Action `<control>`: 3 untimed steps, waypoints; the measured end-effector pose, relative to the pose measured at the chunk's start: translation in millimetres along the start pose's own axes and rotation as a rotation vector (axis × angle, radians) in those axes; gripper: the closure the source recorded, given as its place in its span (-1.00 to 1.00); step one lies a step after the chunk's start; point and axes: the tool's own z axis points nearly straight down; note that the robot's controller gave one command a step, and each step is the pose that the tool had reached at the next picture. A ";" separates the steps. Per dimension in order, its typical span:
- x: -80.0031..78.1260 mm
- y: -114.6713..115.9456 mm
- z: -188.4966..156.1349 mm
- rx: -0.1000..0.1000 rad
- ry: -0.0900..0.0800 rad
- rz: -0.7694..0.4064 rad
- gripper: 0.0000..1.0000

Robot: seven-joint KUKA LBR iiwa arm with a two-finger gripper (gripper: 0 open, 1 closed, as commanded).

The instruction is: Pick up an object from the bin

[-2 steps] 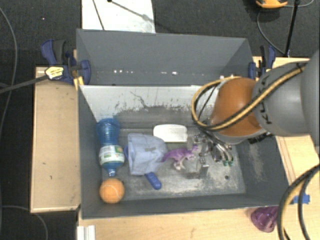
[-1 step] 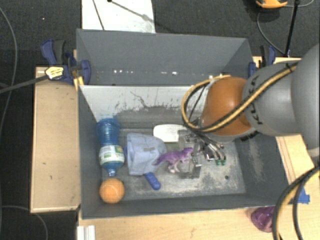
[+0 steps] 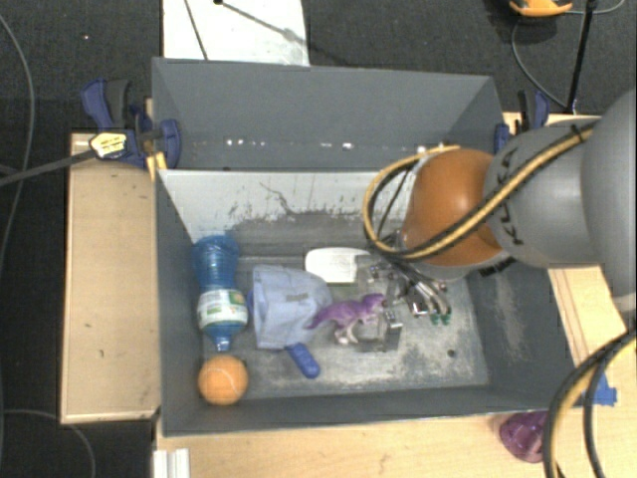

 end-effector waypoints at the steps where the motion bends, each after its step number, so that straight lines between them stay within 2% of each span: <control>1: 9.9 -23.4 -34.4 -0.002 -0.001 -0.229 1.00; 2: 9.9 -23.3 -34.4 -0.002 -0.001 -0.230 -1.00; 3: 9.9 -23.3 -34.4 -0.002 -0.001 -0.230 -1.00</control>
Offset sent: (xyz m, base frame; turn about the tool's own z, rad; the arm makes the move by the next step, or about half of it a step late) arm 0.0000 0.0000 0.0000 0.0000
